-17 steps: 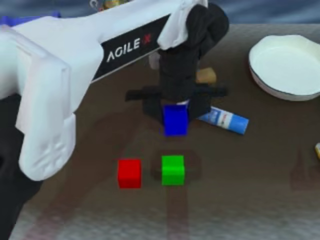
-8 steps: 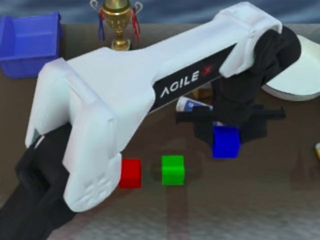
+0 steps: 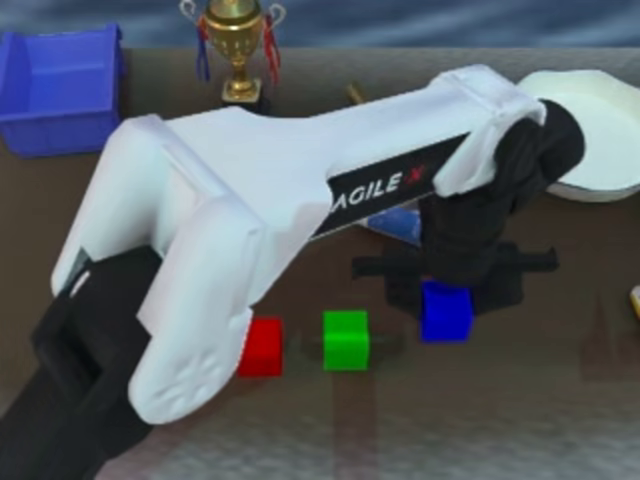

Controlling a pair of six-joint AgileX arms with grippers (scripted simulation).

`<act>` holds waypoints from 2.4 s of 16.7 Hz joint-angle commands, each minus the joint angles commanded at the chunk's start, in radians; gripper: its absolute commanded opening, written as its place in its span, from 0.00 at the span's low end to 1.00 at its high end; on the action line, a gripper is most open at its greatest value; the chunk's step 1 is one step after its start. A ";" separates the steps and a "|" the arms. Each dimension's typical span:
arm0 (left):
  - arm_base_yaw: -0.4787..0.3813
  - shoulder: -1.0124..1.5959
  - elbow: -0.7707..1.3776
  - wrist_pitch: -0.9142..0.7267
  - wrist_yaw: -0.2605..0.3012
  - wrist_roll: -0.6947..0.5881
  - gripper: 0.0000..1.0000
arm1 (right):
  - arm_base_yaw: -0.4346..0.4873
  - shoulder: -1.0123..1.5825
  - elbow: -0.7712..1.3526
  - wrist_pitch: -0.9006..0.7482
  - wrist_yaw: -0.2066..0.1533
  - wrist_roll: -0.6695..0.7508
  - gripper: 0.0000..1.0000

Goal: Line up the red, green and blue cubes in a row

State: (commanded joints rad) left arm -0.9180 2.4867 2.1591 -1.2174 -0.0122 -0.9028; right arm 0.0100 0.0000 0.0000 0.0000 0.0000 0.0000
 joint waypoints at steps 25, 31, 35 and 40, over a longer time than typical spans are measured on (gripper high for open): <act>0.000 0.008 -0.078 0.079 -0.003 -0.004 1.00 | 0.000 0.000 0.000 0.000 0.000 0.000 1.00; 0.001 0.006 -0.061 0.062 -0.002 -0.004 1.00 | 0.000 0.000 0.000 0.000 0.000 0.000 1.00; 0.006 -0.005 0.053 -0.065 0.000 -0.005 1.00 | 0.000 0.000 0.000 0.000 0.000 0.000 1.00; 0.017 -0.019 0.151 -0.177 -0.004 -0.009 1.00 | 0.000 0.000 0.000 0.000 0.000 0.000 1.00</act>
